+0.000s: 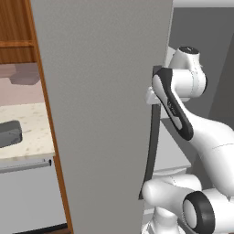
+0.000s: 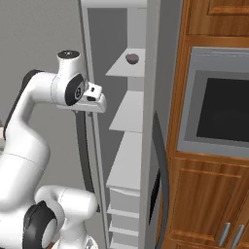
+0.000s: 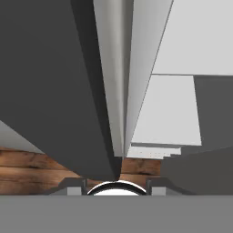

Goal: Take the eggplant and bell pepper out of the freezer and place them in the tupperware container on the counter. Then put the tupperware containing the vegetables back in the freezer.

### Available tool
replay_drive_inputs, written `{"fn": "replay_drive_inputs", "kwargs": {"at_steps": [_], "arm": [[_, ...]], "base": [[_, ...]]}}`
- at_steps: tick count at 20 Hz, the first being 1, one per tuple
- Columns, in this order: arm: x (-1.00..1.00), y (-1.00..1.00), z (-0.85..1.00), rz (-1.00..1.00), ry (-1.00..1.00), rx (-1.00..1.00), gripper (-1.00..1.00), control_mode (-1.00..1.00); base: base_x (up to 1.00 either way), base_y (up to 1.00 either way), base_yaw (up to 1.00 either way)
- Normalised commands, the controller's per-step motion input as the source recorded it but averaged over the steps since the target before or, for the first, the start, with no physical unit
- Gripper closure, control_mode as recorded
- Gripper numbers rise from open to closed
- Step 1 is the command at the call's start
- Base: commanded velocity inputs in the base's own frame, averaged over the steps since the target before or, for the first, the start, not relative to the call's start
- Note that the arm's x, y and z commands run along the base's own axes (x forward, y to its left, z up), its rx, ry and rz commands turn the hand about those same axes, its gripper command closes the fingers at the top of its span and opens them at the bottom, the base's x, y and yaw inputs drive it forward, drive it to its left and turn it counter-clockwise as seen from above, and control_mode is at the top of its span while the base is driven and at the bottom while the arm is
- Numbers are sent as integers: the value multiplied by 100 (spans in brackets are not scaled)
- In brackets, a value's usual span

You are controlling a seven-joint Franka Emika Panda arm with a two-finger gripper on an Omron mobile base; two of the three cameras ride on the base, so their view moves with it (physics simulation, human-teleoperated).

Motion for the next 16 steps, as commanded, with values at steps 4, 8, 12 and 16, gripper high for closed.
{"fn": "replay_drive_inputs", "kwargs": {"at_steps": [4, 8, 12, 16], "arm": [[-5, 0, 0, 0, 0, 0, -100, -100], [-30, 2, 0, -1, -4, -3, -100, -100], [-59, 0, 21, -2, -6, -1, -100, -100], [-63, 0, 42, -6, -4, 0, -100, -100]], "base": [[0, 0, 0], [0, 0, 0], [0, 0, 0], [0, 0, 0]]}}
